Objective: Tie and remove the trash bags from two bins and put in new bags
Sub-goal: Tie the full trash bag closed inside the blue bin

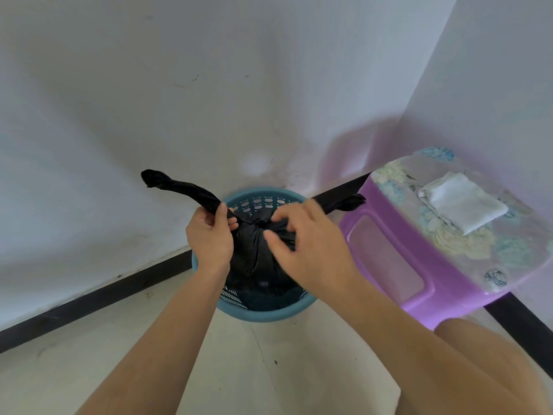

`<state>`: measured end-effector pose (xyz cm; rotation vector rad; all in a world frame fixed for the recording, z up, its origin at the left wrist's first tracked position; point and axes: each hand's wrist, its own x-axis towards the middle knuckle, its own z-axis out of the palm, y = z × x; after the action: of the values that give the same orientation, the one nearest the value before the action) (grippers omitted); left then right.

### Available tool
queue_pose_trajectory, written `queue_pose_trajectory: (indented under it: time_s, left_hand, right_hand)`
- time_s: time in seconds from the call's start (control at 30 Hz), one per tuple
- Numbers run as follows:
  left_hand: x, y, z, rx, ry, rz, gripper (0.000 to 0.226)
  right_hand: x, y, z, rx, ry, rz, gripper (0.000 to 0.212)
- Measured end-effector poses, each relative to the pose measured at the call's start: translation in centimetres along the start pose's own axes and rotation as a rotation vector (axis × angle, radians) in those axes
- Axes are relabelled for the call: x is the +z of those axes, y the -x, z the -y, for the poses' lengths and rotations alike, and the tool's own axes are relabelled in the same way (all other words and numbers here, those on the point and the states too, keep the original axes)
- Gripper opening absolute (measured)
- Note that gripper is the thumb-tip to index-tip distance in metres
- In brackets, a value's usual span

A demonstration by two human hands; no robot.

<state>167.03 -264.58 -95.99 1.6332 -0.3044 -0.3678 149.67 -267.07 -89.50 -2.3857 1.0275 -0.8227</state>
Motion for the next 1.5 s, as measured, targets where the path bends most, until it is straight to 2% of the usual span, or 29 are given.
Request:
queue_pose_trajectory:
  time_s: [0.07, 0.17, 0.23, 0.3, 0.43, 0.53, 0.6, 0.67, 0.77, 0.87, 0.93, 1.0, 1.13, 1.2, 1.27, 1.37, 1.43, 1.5]
  left_hand:
    - [0.0, 0.3, -0.2, -0.010, 0.009, 0.002, 0.014]
    - [-0.2, 0.6, -0.6, -0.032, 0.011, 0.016, 0.016]
    - [-0.4, 0.8, -0.9, -0.042, 0.010, 0.051, 0.016]
    - [-0.7, 1.1, -1.2, -0.051, 0.014, 0.108, 0.017]
    - [-1.3, 1.8, -1.7, -0.035, -0.033, 0.222, 0.017]
    - [-1.6, 2.4, -1.9, -0.028, -0.090, 0.295, 0.018]
    - [-1.7, 2.8, -1.9, 0.020, -0.136, 0.329, 0.018]
    - [-1.6, 3.0, -2.2, 0.057, -0.121, 0.335, 0.019]
    - [-1.2, 2.2, -2.6, -0.016, 0.045, 0.286, 0.023]
    - [-0.9, 0.9, -3.0, -0.124, 0.206, 0.272, 0.023]
    - [-1.1, 0.0, -2.7, -0.189, 0.207, 0.324, 0.023]
    - [-1.5, -0.6, -2.1, -0.234, 0.092, 0.442, 0.025]
    - [-2.8, -1.1, -2.1, -0.232, -0.095, 0.761, 0.010]
    - [-3.6, -1.6, -2.4, -0.251, -0.147, 0.950, 0.033]
    - [-3.9, -1.5, -2.5, -0.215, -0.229, 1.030, 0.043]
    - [-3.2, -0.1, -2.6, -0.198, -0.203, 0.916, 0.029]
    - [-2.5, 0.5, -2.2, -0.250, -0.088, 0.825, 0.029]
    - [-2.4, 0.6, -1.9, -0.312, 0.034, 0.763, 0.034]
  right_hand:
    - [1.6, 0.1, -0.9, 0.075, -0.002, 0.165, 0.027]
    - [3.4, -0.7, -3.5, 0.366, 0.158, 0.388, 0.058]
    - [4.6, -1.4, -4.9, 0.444, 0.246, 0.386, 0.070]
    - [5.7, -2.0, -5.5, 0.516, 0.174, 0.369, 0.075]
    - [7.9, -2.8, -5.7, 0.637, -0.014, 0.358, 0.067]
    - [8.4, -3.1, -6.1, 0.590, -0.342, 0.165, 0.042]
    - [7.9, -3.1, -5.8, 0.596, -0.702, 0.149, 0.025]
    - [7.4, -3.1, -5.5, 0.534, -0.860, 0.159, 0.024]
    - [7.5, -3.0, -5.7, 0.356, -0.745, 0.120, 0.022]
    - [7.4, -2.9, -7.3, 0.081, -0.392, 0.044, 0.026]
    - [7.0, -3.1, -8.5, -0.134, -0.092, 0.050, 0.029]
    - [6.5, -3.3, -9.0, -0.244, 0.066, 0.131, 0.027]
    - [5.9, -3.5, -8.8, -0.302, 0.176, 0.264, 0.033]
    - [5.9, -3.5, -8.3, -0.340, 0.198, 0.297, 0.036]
    - [6.3, -3.4, -8.0, -0.385, 0.205, 0.317, 0.034]
    - [7.0, -3.2, -7.5, -0.383, 0.120, 0.367, 0.021]
    - [7.0, -3.2, -7.4, -0.228, -0.057, 0.432, 0.021]
    - [6.7, -3.1, -7.5, -0.019, -0.263, 0.425, 0.017]
